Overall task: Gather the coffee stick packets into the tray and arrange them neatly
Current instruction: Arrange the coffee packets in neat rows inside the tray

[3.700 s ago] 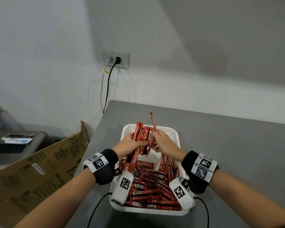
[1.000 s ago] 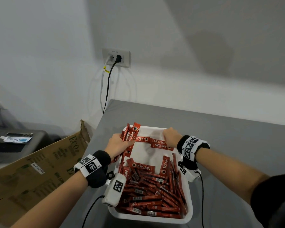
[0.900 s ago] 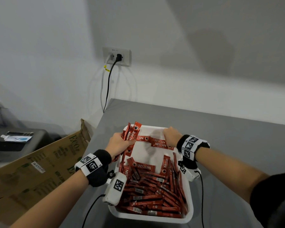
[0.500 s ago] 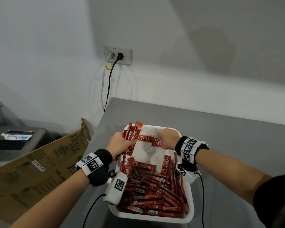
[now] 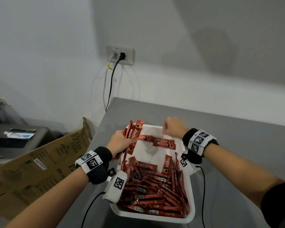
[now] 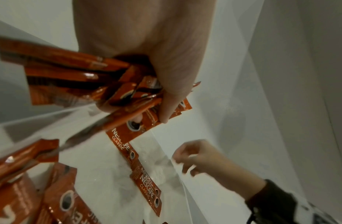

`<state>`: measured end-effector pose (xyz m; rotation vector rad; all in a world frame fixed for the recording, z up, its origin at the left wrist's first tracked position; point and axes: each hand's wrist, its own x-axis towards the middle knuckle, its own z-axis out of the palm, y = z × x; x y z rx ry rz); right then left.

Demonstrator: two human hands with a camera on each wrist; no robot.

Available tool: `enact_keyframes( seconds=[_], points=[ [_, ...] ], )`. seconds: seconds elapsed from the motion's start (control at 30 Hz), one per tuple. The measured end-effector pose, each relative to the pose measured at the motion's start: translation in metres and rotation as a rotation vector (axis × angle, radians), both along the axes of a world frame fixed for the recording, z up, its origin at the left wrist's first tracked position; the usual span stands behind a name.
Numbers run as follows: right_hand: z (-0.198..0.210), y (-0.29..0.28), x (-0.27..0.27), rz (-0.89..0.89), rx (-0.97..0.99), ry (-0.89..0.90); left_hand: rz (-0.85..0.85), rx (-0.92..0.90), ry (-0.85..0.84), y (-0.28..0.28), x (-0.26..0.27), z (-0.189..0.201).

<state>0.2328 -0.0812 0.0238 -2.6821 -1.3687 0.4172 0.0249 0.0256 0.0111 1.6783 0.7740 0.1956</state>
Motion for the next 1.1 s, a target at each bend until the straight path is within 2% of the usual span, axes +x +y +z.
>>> enact_keyframes(
  seconds=[0.03, 0.1, 0.17, 0.23, 0.33, 0.43, 0.5, 0.63, 0.8, 0.93, 1.0, 1.1],
  points=[
    [0.011, 0.000, 0.001, -0.050, 0.153, 0.089, -0.005, 0.012, 0.006, 0.000, 0.001, 0.001],
    [0.029, -0.003, -0.008, -0.062, 0.343, 0.407, -0.022, 0.037, 0.014, -0.003, 0.006, 0.004],
    [0.039, -0.007, -0.029, 0.047, 0.333, 0.718, -0.038, 0.053, 0.001, -0.009, 0.013, 0.007],
    [0.034, -0.012, -0.043, 0.137, 0.300, 0.823, -0.054, 0.065, -0.033, -0.017, 0.018, 0.011],
    [0.024, -0.017, -0.044, 0.101, 0.394, 0.800, -0.102, 0.051, -0.095, -0.025, 0.021, 0.014],
    [0.023, -0.025, -0.043, 0.108, 0.406, 0.830, -0.113, 0.073, -0.077, -0.028, 0.019, 0.014],
    [0.022, -0.031, -0.038, 0.098, 0.428, 0.808, -0.050, 0.074, -0.073, -0.026, 0.017, 0.012],
    [0.021, -0.041, -0.027, -0.062, 0.626, 0.692, 0.148, -0.048, -0.096, -0.012, 0.010, 0.007],
    [0.014, -0.044, -0.040, -0.104, 0.680, 0.815, 0.158, -0.194, -0.133, -0.012, 0.008, 0.010],
    [0.008, -0.042, -0.048, -0.141, 0.745, 0.914, 0.149, -0.174, -0.165, -0.016, 0.010, 0.014],
    [0.005, -0.040, -0.050, -0.147, 0.705, 0.852, 0.191, -0.124, -0.165, -0.014, 0.010, 0.013],
    [0.001, -0.034, -0.050, -0.099, 0.568, 0.587, 0.181, -0.026, -0.144, -0.012, 0.008, 0.012]
  ],
)
